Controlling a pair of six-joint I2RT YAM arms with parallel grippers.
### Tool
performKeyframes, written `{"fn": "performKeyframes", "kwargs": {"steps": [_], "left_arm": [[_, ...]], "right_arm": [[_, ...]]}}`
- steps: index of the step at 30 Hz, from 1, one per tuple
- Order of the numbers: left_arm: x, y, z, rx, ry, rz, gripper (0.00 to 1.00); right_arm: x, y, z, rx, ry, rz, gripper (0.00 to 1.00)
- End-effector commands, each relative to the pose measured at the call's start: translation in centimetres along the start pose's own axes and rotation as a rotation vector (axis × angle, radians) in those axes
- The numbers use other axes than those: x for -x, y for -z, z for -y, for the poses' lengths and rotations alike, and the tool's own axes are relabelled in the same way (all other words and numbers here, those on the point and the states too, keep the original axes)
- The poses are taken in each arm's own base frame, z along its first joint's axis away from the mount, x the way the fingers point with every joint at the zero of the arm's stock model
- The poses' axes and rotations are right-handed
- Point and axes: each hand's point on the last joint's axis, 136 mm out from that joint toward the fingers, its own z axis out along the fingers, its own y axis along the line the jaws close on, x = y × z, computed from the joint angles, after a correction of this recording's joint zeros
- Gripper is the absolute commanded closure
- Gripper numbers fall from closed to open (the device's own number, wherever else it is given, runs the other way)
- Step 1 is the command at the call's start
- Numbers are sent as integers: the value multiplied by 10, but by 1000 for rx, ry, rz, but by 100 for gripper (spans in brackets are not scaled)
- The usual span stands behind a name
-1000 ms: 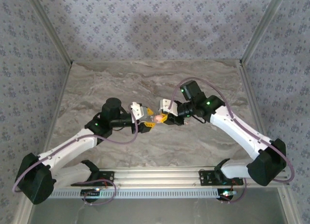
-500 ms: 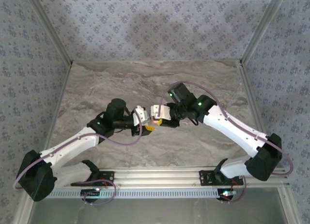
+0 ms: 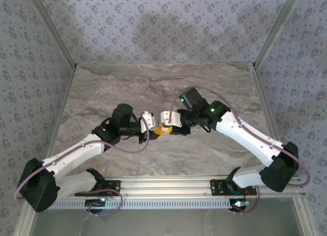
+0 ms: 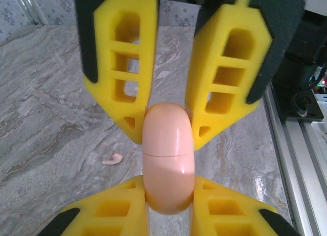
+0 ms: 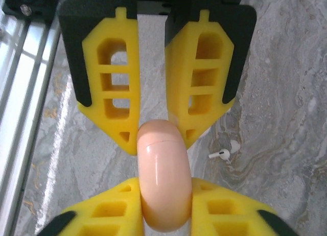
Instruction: Insert the wireless bluetooth earbuds into the charging case
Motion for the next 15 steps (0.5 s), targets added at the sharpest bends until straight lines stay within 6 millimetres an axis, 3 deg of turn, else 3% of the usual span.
{"fn": "performKeyframes", "kwargs": {"steps": [1, 8, 15], "left_arm": [[19, 2, 2, -20, -32, 73, 80], [28, 3, 6, -61, -22, 134, 81], [35, 5, 11, -92, -20, 166, 81]], "right_arm": [[8, 12, -12, 22, -31, 140, 63], [17, 45, -10, 11, -113, 475, 54], [26, 45, -4, 81, -134, 541, 52]]}}
